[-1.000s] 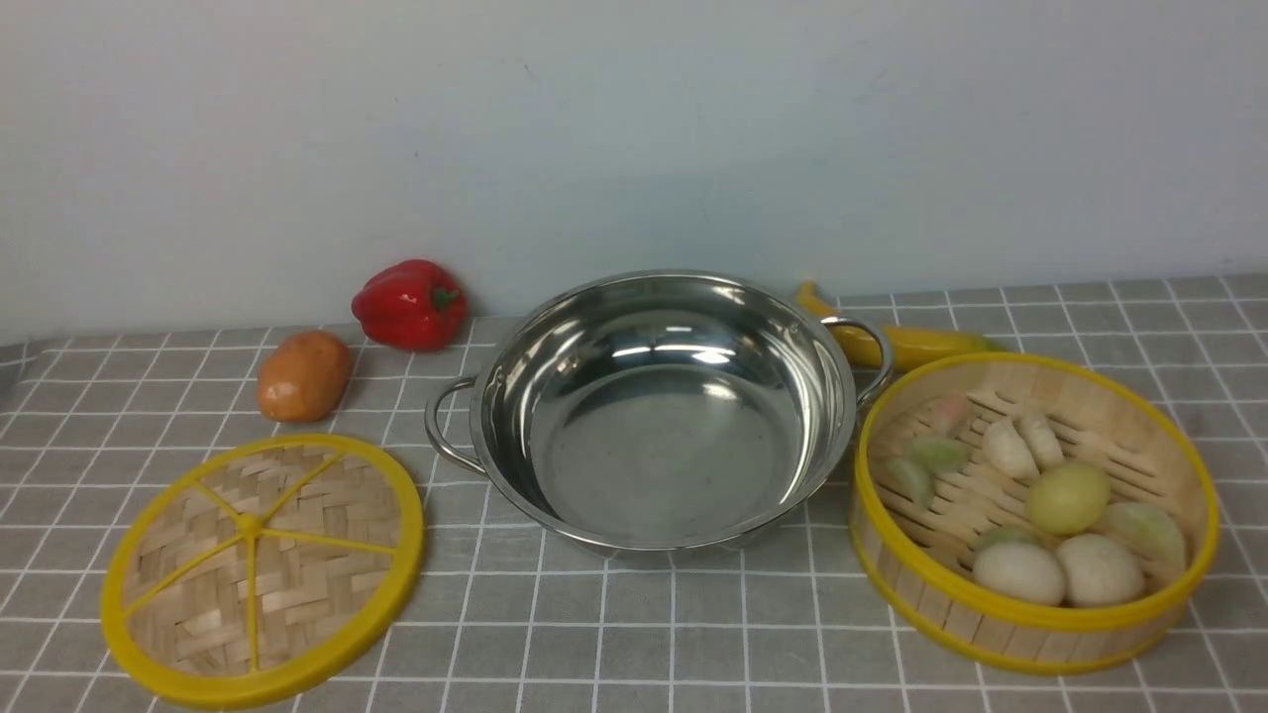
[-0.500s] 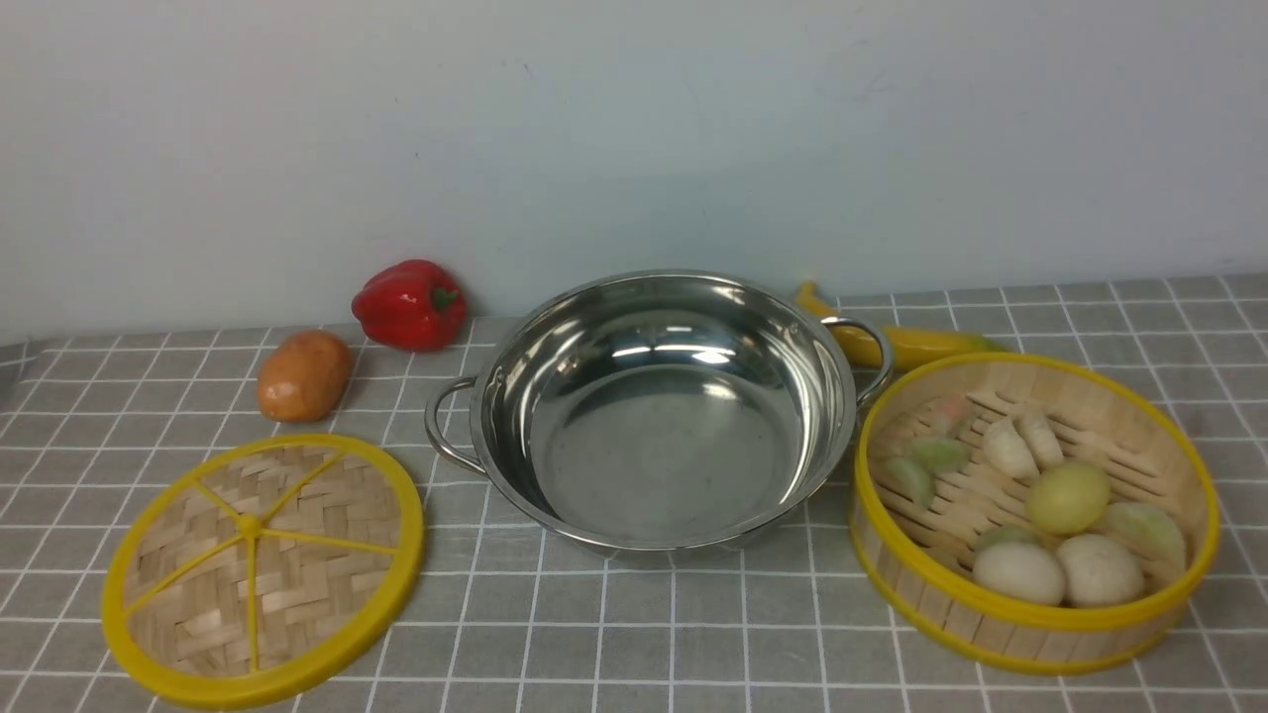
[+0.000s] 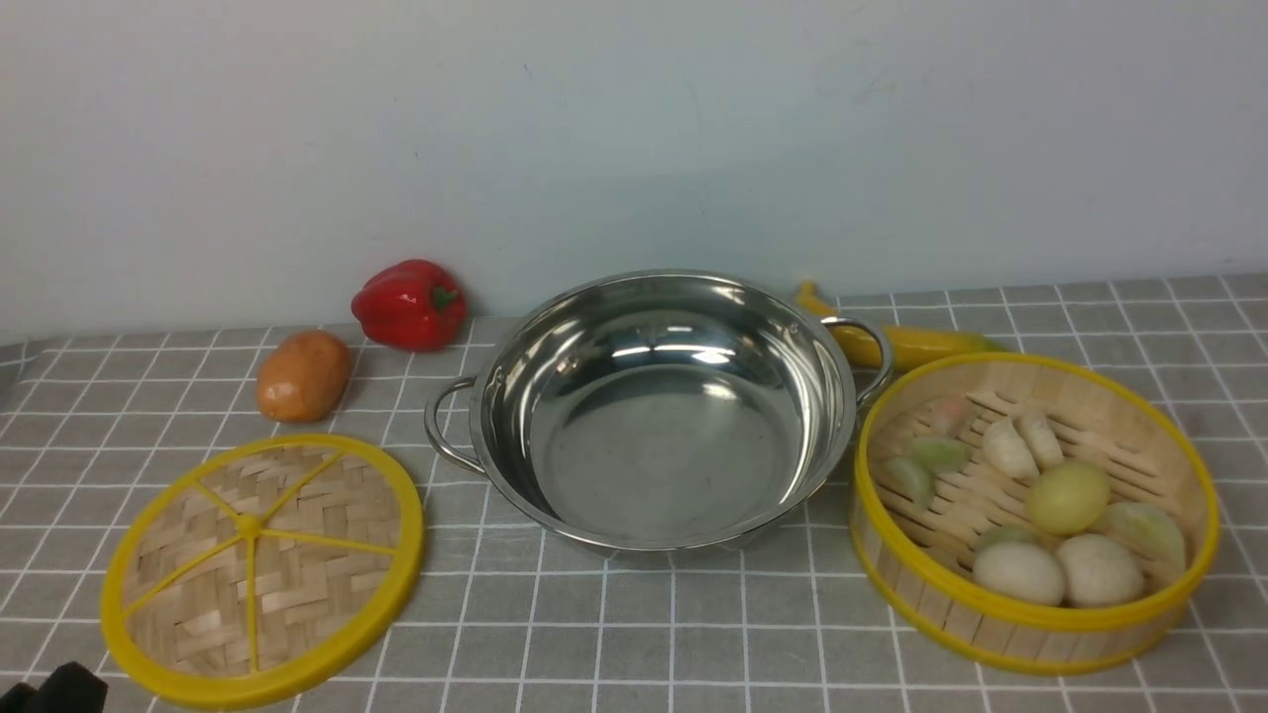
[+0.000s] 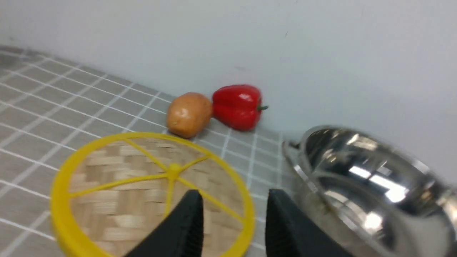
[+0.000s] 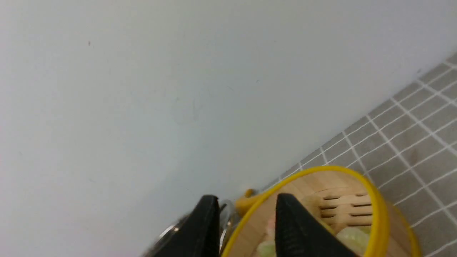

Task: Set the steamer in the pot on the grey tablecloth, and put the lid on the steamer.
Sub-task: 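Reach for and grasp the rim of the bamboo steamer holding the buns with the right gripper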

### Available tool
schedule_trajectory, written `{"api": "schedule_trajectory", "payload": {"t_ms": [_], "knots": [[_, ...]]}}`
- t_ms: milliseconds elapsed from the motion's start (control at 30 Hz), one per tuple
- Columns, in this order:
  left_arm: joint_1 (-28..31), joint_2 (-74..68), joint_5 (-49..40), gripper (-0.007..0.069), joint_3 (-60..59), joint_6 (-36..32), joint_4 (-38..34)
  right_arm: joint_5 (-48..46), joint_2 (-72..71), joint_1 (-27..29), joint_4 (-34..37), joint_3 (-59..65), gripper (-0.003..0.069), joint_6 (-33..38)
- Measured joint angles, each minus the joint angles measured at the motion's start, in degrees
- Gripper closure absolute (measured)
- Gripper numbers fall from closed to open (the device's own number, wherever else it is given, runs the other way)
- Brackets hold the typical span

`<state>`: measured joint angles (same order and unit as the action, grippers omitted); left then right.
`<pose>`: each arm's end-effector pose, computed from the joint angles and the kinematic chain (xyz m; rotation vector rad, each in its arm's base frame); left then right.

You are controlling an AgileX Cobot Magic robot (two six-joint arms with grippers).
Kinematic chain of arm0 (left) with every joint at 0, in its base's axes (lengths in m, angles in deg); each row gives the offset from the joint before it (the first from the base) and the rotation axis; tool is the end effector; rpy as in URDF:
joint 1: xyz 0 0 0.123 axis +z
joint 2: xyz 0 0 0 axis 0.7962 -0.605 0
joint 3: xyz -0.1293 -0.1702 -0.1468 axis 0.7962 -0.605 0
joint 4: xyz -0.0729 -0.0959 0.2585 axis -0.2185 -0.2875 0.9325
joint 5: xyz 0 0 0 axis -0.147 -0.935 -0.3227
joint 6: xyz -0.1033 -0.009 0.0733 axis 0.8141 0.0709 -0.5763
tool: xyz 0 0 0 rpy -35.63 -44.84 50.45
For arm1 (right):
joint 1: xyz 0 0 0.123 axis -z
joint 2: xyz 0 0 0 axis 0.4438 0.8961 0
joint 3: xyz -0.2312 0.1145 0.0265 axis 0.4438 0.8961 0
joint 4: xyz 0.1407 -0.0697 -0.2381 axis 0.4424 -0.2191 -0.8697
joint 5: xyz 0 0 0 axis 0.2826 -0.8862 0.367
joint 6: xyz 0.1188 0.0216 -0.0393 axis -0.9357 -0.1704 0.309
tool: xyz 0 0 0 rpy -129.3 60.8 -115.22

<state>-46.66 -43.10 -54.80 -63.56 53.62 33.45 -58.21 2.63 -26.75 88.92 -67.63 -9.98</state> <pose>0.1519 0.0028 0.1896 -0.4380 1.6337 -0.3929 0.1519 0.0132 0.1990 0.6218 1.5331 0.7523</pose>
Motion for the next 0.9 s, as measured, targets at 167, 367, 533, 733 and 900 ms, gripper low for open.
{"api": "schedule_trajectory", "payload": {"t_ms": [167,367,533,733,900], "knots": [[0.0,0.0,2.4,0.0381,0.0,1.1,-14.3,1.1,0.0,0.0,3.1,0.0,0.0417,-1.0],[0.0,0.0,4.3,0.0382,0.0,0.5,-20.0,5.0,0.0,0.0,4.8,0.0,0.0417,-1.4],[0.0,0.0,13.3,0.0382,0.0,1.2,-22.1,23.0,0.0,0.0,5.3,0.0,0.0417,-2.5],[0.0,0.0,26.3,0.0382,0.4,4.2,-24.6,30.3,0.0,0.0,-6.0,-3.2,0.0417,-2.5],[0.0,-0.8,33.1,0.0382,6.9,3.5,-14.5,31.2,3.9,0.0,-22.1,-14.5,0.0417,-1.2]]}}
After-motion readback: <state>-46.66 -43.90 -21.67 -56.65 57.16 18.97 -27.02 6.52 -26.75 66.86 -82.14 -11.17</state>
